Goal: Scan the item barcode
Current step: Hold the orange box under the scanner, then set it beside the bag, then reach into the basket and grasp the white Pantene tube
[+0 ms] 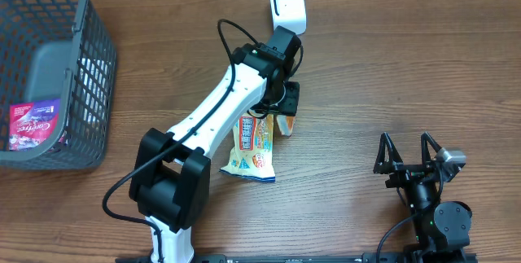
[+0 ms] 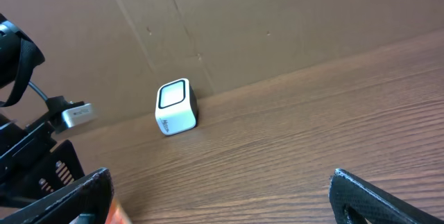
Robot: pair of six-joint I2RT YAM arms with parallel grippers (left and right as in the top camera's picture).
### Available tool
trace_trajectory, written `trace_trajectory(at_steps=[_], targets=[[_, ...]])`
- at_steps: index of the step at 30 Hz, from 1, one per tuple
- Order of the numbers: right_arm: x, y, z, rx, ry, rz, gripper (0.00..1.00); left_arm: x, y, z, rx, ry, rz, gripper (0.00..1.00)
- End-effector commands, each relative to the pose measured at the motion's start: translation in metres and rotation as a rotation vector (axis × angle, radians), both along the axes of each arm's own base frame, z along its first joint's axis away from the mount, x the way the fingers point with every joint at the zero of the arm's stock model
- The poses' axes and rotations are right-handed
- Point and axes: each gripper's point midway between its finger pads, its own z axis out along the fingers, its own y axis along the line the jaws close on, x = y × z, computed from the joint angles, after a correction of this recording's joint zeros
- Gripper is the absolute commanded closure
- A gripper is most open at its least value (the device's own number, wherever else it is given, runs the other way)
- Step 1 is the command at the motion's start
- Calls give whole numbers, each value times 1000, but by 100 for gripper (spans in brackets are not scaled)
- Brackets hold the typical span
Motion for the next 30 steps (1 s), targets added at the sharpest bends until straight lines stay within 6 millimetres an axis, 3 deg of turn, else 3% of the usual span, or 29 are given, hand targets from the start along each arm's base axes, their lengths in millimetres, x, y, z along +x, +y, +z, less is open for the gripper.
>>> trace_trajectory(at_steps=[1,4,10,13,16,17,18,23,27,30], targets=[[1,-3,-1,-4,-6,-16,0,19,16,23,7,-44,49,48],[1,-3,-1,-4,-6,-16,0,33,30,60,-8,-74,92,50],[1,-3,-1,-4,-6,-16,0,59,81,180,-60,-255,154,48],[1,-3,-1,-4,-6,-16,0,61,125,242,-81,-383,238,41],[1,-3,-1,-4,-6,-17,0,54,179,280,-79,-465,362,35],[1,-3,-1,-4,-6,-16,0,49,202,289,-71,-481,420,34],[1,-3,-1,-4,-6,-16,0,45,244,305,-75,-533,517,29],[1,-3,-1,-4,-6,-16,0,20,354,313,-38,-560,826,28],[1,-3,-1,-3,-6,-16,0,-5,426,294,12,-506,1018,27],[1,-3,-1,-4,-6,-16,0,-21,463,270,27,-426,1125,27]])
